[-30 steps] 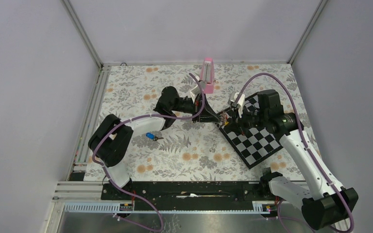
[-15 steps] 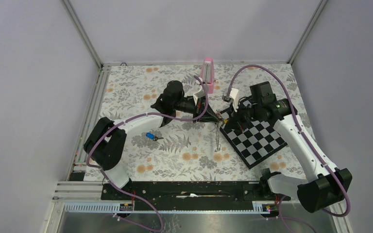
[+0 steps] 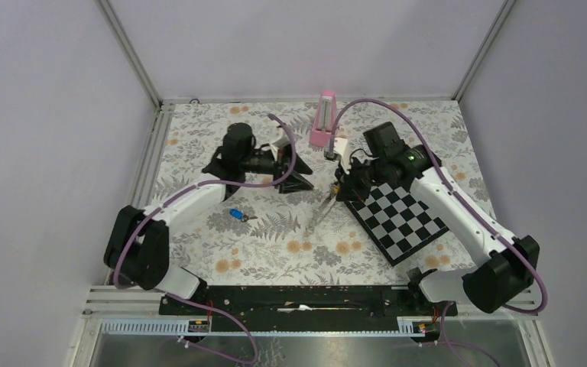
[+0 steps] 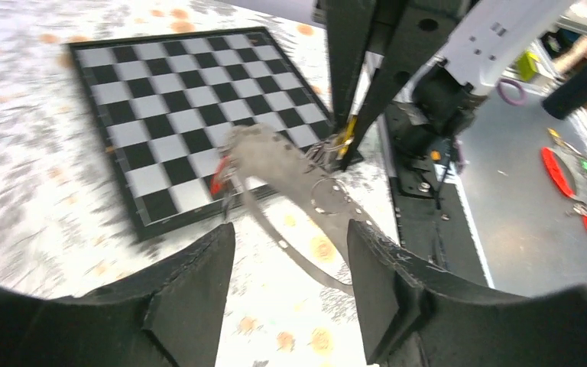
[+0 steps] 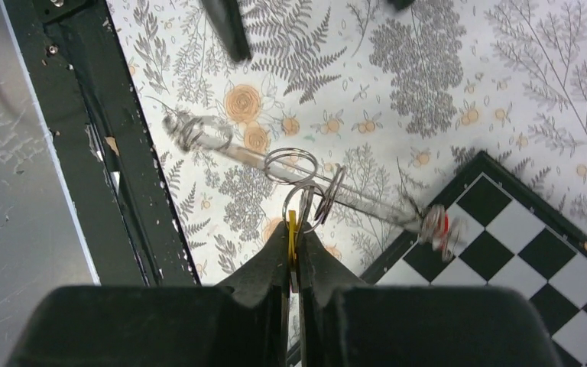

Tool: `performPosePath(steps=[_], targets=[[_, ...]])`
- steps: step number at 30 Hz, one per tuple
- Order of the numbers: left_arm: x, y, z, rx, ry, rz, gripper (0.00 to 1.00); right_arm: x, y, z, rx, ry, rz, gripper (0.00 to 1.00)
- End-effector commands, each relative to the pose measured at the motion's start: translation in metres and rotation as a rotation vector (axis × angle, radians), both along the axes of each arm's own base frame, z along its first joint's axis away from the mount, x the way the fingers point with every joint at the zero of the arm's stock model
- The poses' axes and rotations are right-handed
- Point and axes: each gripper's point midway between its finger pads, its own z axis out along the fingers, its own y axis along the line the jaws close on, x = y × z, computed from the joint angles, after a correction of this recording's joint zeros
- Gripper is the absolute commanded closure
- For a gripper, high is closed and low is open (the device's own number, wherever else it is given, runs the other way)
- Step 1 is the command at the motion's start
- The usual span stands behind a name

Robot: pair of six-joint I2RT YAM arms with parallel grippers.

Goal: Put the keys on the keyring

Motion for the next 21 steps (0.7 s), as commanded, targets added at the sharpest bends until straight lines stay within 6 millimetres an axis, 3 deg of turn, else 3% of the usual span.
performPosePath(steps=[1,9,13,16,21], targets=[[0.023,0.044,0.017,0.003,-0.067,0.135,0.37,0.017,0.031,0.021,0.041,-0.056,0.044,1.00],[0.084,0.138,0.032,0.071,-0.055,0.577,0.26,0.027,0.097,0.016,0.044,-0.025,0.175,1.00],[0.104,0.181,0.041,0.108,-0.036,0.767,0.22,0.036,0.120,-0.002,0.027,-0.005,0.208,1.00],[0.113,0.208,0.042,0.146,-0.031,0.867,0.18,0.032,0.122,-0.032,-0.011,0.056,0.221,1.00],[0.116,0.232,0.041,0.188,-0.014,0.926,0.14,0.005,0.109,-0.076,-0.051,0.157,0.233,1.00]])
